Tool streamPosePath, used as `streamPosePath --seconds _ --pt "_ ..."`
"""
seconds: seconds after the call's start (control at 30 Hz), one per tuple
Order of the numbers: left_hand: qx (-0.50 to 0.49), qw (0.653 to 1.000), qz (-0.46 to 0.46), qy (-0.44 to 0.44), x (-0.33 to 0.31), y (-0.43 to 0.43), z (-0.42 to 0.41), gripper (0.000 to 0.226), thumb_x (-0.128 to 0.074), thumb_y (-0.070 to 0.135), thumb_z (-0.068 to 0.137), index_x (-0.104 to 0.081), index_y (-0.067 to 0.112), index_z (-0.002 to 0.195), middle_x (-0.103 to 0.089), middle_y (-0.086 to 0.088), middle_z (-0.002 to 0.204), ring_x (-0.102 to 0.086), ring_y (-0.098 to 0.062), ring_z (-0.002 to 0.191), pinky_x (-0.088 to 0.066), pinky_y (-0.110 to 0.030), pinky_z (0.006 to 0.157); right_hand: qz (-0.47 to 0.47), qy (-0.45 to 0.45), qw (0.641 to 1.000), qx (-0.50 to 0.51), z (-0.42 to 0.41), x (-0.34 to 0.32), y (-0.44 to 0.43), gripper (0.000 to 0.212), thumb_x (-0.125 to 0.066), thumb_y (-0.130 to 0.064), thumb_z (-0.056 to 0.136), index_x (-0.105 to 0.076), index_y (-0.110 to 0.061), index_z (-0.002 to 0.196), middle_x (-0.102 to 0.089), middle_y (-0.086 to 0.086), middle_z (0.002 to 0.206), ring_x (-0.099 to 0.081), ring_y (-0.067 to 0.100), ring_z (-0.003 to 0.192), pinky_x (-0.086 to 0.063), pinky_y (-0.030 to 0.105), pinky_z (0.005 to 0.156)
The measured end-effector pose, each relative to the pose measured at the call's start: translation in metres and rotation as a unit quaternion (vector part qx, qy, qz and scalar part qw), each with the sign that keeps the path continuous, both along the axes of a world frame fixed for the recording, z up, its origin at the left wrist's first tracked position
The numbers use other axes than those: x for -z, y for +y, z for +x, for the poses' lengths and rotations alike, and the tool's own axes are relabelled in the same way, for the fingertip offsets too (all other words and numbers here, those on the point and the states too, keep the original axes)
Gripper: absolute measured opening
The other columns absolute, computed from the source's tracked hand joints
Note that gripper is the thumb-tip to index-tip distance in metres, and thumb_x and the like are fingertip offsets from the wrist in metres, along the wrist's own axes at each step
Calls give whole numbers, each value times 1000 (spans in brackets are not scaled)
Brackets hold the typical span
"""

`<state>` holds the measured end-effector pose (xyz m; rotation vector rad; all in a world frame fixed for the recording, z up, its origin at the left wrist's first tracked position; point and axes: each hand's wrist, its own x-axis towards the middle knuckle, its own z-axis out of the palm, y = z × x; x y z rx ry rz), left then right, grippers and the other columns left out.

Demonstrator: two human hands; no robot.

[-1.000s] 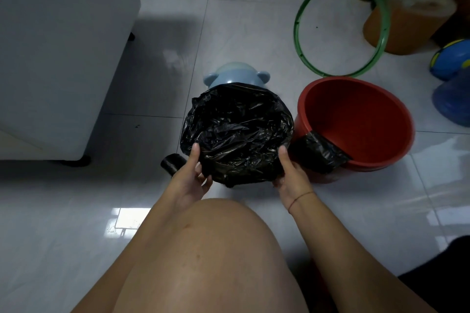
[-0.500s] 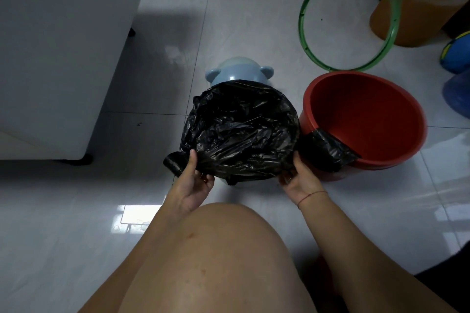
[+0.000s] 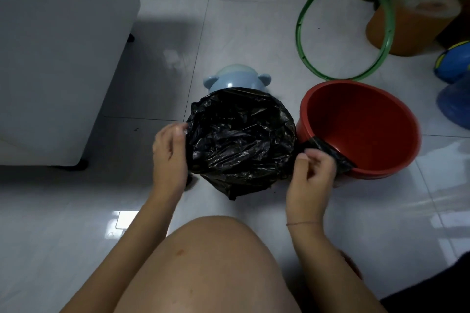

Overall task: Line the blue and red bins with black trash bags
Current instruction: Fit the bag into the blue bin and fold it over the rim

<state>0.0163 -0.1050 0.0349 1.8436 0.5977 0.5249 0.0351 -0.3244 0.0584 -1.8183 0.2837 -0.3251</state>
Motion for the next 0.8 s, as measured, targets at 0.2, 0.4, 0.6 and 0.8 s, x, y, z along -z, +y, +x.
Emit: streamPosePath --seconds 0.2,0.4,0.6,0.8 --pt "157 963 215 50 -10 -19 30 58 -20 54 93 -71 26 97 -65 17 97 -46 -10 123 -10 -24 108 16 223 909 -353 71 -15 62 44 -28 -45 99 -61 -18 109 -62 5 104 -61 21 99 -51 37 91" --pt "192 911 345 118 10 -8 39 75 -8 65 91 -74 28 88 -70 17 100 -43 -9 127 0 -29 113 -193 463 748 -436 108 38 71 74 -29 -67 89 -32 -20 146 -30 10 153 -29 29 139 -24 41 115" --pt "150 947 285 12 1 -2 45 59 -25 52 94 -73 20 86 -70 11 96 -54 -11 112 -10 -34 114 -238 431 725 -482 120 48 80 70 -25 -64 92 -24 -23 149 -22 6 157 -21 25 143 -18 38 116" --pt "327 931 160 31 -35 -9 60 85 -6 76 85 -73 24 82 -69 11 80 -59 -2 79 -42 -20 81 -145 400 739 -521 153 19 61 61 -22 -72 86 -68 -37 105 -66 -6 115 -59 11 109 -39 37 97"
